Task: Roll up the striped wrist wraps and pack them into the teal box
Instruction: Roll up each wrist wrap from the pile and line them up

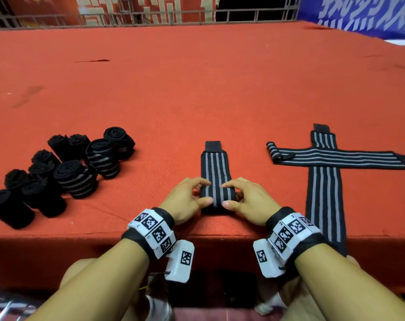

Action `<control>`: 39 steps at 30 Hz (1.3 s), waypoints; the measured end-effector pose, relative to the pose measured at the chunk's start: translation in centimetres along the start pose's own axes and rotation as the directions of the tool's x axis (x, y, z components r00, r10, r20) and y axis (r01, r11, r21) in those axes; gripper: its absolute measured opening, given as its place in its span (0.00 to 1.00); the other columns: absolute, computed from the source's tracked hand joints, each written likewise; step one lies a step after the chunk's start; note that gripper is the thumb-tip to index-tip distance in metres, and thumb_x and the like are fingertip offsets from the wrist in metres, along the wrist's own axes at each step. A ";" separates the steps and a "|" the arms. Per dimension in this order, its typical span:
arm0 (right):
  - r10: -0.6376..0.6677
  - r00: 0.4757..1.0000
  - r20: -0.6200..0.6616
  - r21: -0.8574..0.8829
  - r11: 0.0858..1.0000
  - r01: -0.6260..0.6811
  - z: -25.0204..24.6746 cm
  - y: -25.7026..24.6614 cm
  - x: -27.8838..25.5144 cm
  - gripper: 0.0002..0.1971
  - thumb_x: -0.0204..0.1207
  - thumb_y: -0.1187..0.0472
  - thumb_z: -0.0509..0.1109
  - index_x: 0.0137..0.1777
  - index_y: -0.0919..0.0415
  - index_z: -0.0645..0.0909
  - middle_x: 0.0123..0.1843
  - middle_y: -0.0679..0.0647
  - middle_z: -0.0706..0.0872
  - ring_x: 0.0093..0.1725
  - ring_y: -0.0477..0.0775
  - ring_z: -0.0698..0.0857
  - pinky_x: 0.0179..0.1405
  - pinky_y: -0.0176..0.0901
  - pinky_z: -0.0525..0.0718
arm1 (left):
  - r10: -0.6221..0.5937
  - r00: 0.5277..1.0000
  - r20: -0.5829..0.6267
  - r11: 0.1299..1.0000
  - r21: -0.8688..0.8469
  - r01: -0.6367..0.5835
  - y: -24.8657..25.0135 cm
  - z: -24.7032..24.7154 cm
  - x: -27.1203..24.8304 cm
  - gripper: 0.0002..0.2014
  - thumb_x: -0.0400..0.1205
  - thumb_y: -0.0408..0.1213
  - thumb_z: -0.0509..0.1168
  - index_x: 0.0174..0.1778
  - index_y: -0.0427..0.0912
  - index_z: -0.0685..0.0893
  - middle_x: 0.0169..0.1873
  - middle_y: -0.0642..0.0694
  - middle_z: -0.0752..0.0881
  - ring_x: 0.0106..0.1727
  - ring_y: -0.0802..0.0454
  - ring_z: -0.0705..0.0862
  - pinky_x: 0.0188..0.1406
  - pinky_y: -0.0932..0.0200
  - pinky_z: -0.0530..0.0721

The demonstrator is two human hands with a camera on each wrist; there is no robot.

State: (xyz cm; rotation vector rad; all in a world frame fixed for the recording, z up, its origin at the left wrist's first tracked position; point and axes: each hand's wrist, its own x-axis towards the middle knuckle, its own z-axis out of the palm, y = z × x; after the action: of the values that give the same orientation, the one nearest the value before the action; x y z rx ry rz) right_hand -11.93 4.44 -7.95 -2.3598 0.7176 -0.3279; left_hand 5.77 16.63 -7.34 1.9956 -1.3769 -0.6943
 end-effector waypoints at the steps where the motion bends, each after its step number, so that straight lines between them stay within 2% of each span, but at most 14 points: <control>1: 0.012 1.000 0.008 -0.006 1.000 -0.012 -0.1 -0.1 0.0 0.21 0.77 0.55 0.77 0.70 0.53 0.81 0.61 0.48 0.83 0.49 0.40 0.80 0.54 0.33 0.70 | 0.025 1.000 0.011 0.999 0.019 -0.026 -0.1 0.1 -0.1 0.26 0.77 0.43 0.79 0.70 0.57 0.80 0.57 0.53 0.78 0.45 0.62 0.82 0.48 0.68 0.78; 3: 0.024 1.000 0.016 0.003 1.000 -0.024 -0.3 -0.2 -0.2 0.19 0.79 0.54 0.76 0.69 0.51 0.81 0.58 0.47 0.85 0.51 0.44 0.82 0.52 0.32 0.72 | 0.046 0.999 0.028 0.996 0.072 -0.048 -0.4 0.3 -0.2 0.28 0.72 0.43 0.82 0.66 0.61 0.79 0.55 0.54 0.78 0.43 0.64 0.80 0.50 0.66 0.77; 5: 0.032 0.999 0.005 0.021 0.999 -0.032 -0.2 -0.2 -0.4 0.16 0.80 0.55 0.74 0.66 0.50 0.79 0.49 0.46 0.86 0.40 0.46 0.83 0.41 0.26 0.74 | 0.021 1.000 0.021 0.998 0.058 -0.023 -0.4 0.3 -0.3 0.27 0.73 0.44 0.82 0.65 0.61 0.80 0.53 0.53 0.82 0.42 0.61 0.81 0.53 0.60 0.79; 7: 0.051 0.999 -0.008 0.037 0.998 -0.051 -0.2 -0.2 -0.4 0.13 0.81 0.55 0.73 0.62 0.50 0.78 0.41 0.48 0.86 0.35 0.52 0.84 0.35 0.25 0.75 | -0.004 1.000 0.031 0.999 0.050 0.002 -0.1 0.0 -0.2 0.25 0.75 0.45 0.80 0.68 0.58 0.81 0.44 0.57 0.83 0.38 0.62 0.81 0.48 0.61 0.78; 10: 0.081 0.997 0.011 0.035 0.996 -0.081 -0.4 -0.3 -0.1 0.08 0.83 0.53 0.71 0.60 0.51 0.79 0.34 0.41 0.81 0.33 0.44 0.81 0.33 0.26 0.73 | -0.021 0.996 0.084 0.998 0.065 0.016 0.2 -0.5 -0.2 0.26 0.76 0.47 0.79 0.70 0.54 0.82 0.35 0.61 0.83 0.34 0.62 0.83 0.43 0.62 0.79; 12: 0.089 0.996 0.029 0.008 0.996 -0.089 -0.4 -0.4 0.0 0.07 0.84 0.53 0.69 0.59 0.51 0.79 0.34 0.38 0.78 0.34 0.36 0.77 0.33 0.26 0.69 | -0.024 0.995 0.098 0.993 0.120 0.012 0.3 -0.7 -0.2 0.31 0.72 0.51 0.81 0.71 0.52 0.82 0.44 0.56 0.83 0.41 0.57 0.83 0.49 0.58 0.81; 14: 0.098 0.994 0.046 -0.003 0.995 -0.098 -0.4 -0.5 0.0 0.07 0.86 0.52 0.67 0.60 0.51 0.80 0.35 0.38 0.77 0.35 0.35 0.75 0.34 0.27 0.68 | -0.009 0.996 0.090 0.985 0.174 -0.007 0.5 -0.5 -0.2 0.35 0.69 0.53 0.83 0.72 0.49 0.82 0.55 0.54 0.80 0.47 0.56 0.82 0.53 0.58 0.81; 18: 0.132 0.989 0.067 0.008 0.991 -0.133 -0.3 -0.6 0.0 0.10 0.87 0.51 0.64 0.62 0.53 0.81 0.43 0.42 0.82 0.45 0.45 0.81 0.42 0.40 0.73 | 0.032 0.997 0.074 0.996 0.079 -0.038 0.7 -0.4 -0.7 0.29 0.72 0.49 0.82 0.68 0.58 0.80 0.56 0.55 0.83 0.37 0.63 0.82 0.44 0.63 0.82; 20: 0.146 0.988 0.054 -0.011 0.989 -0.145 -0.2 -0.6 0.0 0.11 0.87 0.50 0.63 0.62 0.52 0.82 0.49 0.48 0.83 0.50 0.49 0.81 0.49 0.43 0.72 | 0.045 0.997 0.068 0.996 0.075 -0.050 0.6 -0.5 -0.8 0.24 0.73 0.49 0.81 0.63 0.59 0.79 0.60 0.54 0.83 0.35 0.63 0.82 0.47 0.55 0.86; 25: 0.016 0.999 -0.033 0.027 1.000 -0.016 0.0 -1.1 -0.6 0.17 0.82 0.52 0.71 0.70 0.49 0.80 0.58 0.49 0.77 0.52 0.39 0.77 0.54 0.36 0.69 | 0.036 0.996 0.078 0.990 0.131 -0.046 0.3 -1.0 -0.1 0.17 0.79 0.55 0.74 0.62 0.58 0.83 0.50 0.52 0.88 0.36 0.62 0.84 0.53 0.49 0.87; 29: 0.014 0.999 -0.037 0.041 0.999 -0.013 -0.3 -0.8 -0.9 0.16 0.78 0.49 0.75 0.64 0.47 0.80 0.59 0.49 0.84 0.46 0.37 0.80 0.46 0.30 0.72 | 0.000 0.992 0.125 0.989 0.147 -0.019 0.5 -1.1 0.4 0.08 0.84 0.56 0.68 0.55 0.61 0.83 0.41 0.53 0.88 0.39 0.54 0.87 0.46 0.53 0.84; 32: 0.026 1.000 0.011 0.029 0.999 -0.027 -0.3 -0.3 -0.9 0.16 0.77 0.47 0.76 0.62 0.46 0.81 0.58 0.48 0.86 0.44 0.35 0.80 0.43 0.26 0.71 | 0.001 0.990 0.140 0.992 0.122 -0.018 0.7 -1.0 0.4 0.03 0.86 0.54 0.65 0.48 0.64 0.82 0.40 0.58 0.86 0.45 0.54 0.85 0.44 0.57 0.78; 36: 0.057 0.998 0.008 -0.001 0.998 -0.057 -0.2 -0.5 -0.2 0.14 0.81 0.47 0.72 0.63 0.50 0.83 0.55 0.50 0.85 0.42 0.37 0.77 0.44 0.36 0.70 | 0.000 0.994 0.110 0.983 0.181 -0.020 0.7 -0.6 0.5 0.12 0.87 0.53 0.63 0.58 0.51 0.87 0.53 0.50 0.85 0.54 0.50 0.83 0.55 0.53 0.79; 39: 0.083 0.996 0.020 -0.029 0.996 -0.083 -0.2 -0.7 0.5 0.12 0.84 0.47 0.67 0.59 0.52 0.85 0.50 0.50 0.87 0.41 0.41 0.79 0.45 0.42 0.70 | 0.076 0.994 0.085 0.982 0.168 -0.089 0.7 -0.2 0.2 0.20 0.83 0.50 0.71 0.70 0.53 0.80 0.61 0.51 0.80 0.58 0.53 0.80 0.58 0.58 0.74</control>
State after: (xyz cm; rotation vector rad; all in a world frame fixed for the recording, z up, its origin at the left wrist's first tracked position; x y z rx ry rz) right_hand -11.35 4.49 -7.36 -2.3486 0.8124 -0.2578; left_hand 5.50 16.32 -6.70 2.0484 -1.6050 -0.6405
